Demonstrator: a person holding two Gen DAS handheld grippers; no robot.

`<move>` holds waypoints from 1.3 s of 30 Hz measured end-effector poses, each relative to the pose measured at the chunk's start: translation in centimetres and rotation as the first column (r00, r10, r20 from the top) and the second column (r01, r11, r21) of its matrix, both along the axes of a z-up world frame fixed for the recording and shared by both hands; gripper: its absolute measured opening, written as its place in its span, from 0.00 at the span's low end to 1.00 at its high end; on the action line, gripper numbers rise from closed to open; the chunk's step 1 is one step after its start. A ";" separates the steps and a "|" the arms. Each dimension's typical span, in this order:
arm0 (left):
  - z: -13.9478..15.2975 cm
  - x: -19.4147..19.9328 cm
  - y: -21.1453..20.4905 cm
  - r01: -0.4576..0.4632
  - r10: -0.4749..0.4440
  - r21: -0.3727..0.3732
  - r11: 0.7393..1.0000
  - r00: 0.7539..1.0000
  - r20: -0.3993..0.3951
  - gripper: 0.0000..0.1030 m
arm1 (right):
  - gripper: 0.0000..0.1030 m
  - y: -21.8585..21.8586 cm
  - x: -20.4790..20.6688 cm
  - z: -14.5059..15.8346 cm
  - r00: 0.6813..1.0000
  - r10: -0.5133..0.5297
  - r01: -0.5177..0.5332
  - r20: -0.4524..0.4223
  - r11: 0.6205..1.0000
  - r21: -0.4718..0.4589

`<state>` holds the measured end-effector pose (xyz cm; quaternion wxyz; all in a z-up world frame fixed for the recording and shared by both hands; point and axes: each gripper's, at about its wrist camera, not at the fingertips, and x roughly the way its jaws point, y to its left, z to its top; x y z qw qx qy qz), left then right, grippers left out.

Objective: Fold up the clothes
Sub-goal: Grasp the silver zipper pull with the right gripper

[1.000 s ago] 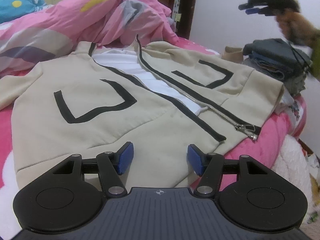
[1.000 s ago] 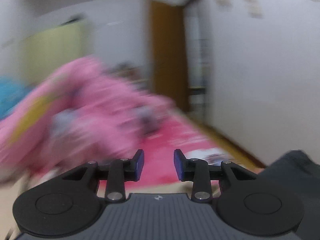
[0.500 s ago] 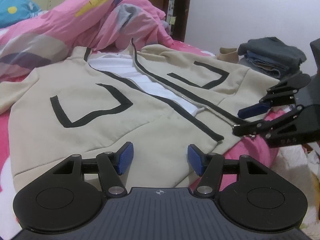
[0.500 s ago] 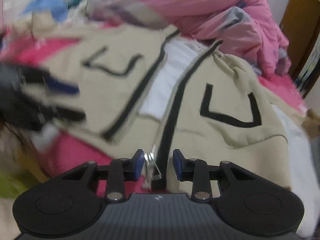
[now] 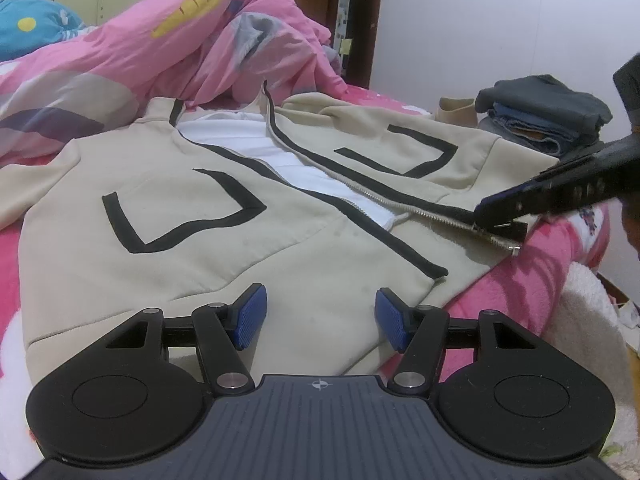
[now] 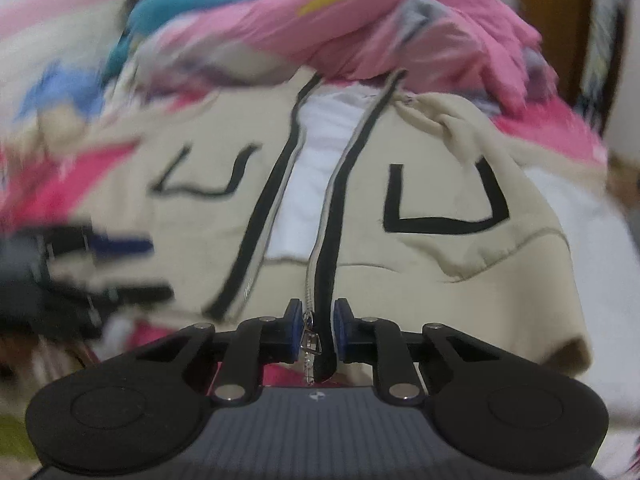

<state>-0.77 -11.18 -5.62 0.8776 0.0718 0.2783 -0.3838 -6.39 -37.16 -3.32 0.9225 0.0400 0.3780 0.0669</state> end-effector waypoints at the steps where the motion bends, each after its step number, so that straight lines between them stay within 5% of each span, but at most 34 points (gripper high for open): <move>1: 0.0 0.0 0.0 0.001 -0.001 0.000 1.000 1.000 0.000 0.59 | 0.19 -0.6 -0.1 0.1 1.000 -0.009 0.009 0.002 0.999 0.044; 4: 0.0 0.0 0.1 0.002 -0.002 -0.002 1.000 1.000 0.000 0.59 | 0.20 -1.9 -0.8 0.6 1.000 -0.021 0.019 0.023 0.993 0.118; 22: 0.0 -0.2 0.2 -0.003 0.003 -0.002 1.000 1.000 -0.003 0.59 | 0.21 -0.3 -2.5 -1.0 0.999 0.019 -0.018 -0.026 0.999 0.029; 39: -0.1 -0.1 0.1 -0.002 0.002 -0.004 1.000 1.000 -0.001 0.61 | 0.22 -1.6 -1.0 -2.2 0.997 -0.030 0.041 -0.068 0.987 0.156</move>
